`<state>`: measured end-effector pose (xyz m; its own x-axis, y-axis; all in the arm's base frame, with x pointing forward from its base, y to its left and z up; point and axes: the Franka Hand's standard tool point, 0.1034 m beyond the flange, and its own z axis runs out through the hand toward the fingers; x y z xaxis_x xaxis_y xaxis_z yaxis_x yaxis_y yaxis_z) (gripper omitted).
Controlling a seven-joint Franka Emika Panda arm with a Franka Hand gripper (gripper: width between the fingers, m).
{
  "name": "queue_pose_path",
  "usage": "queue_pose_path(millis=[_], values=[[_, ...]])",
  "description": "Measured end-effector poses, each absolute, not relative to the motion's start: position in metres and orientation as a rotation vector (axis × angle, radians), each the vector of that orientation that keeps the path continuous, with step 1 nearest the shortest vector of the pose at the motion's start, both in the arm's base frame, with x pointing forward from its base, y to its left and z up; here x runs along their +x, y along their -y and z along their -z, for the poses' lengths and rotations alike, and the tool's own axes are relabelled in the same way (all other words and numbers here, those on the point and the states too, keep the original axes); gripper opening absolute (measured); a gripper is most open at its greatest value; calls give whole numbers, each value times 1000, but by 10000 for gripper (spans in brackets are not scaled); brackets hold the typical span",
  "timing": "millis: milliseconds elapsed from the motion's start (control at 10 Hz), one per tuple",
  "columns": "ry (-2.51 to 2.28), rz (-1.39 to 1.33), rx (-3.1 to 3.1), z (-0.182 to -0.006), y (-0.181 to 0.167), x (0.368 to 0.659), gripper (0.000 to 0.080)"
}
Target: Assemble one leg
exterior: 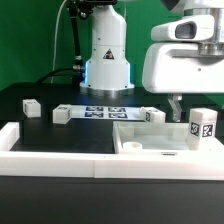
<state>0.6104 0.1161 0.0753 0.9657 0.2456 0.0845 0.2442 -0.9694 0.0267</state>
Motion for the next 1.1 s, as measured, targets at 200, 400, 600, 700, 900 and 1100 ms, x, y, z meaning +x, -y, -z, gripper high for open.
queue_pose_path(millis=[200, 400, 600, 700, 900, 1100], values=[[-483, -136, 3082, -75, -113, 611, 415], [-482, -136, 3082, -75, -113, 611, 289], [-450, -136, 3088, -75, -113, 611, 289], [-446, -136, 3089, -75, -113, 611, 289], [-106, -137, 3146, -75, -113, 611, 289], [289, -130, 3161, -75, -113, 611, 290]])
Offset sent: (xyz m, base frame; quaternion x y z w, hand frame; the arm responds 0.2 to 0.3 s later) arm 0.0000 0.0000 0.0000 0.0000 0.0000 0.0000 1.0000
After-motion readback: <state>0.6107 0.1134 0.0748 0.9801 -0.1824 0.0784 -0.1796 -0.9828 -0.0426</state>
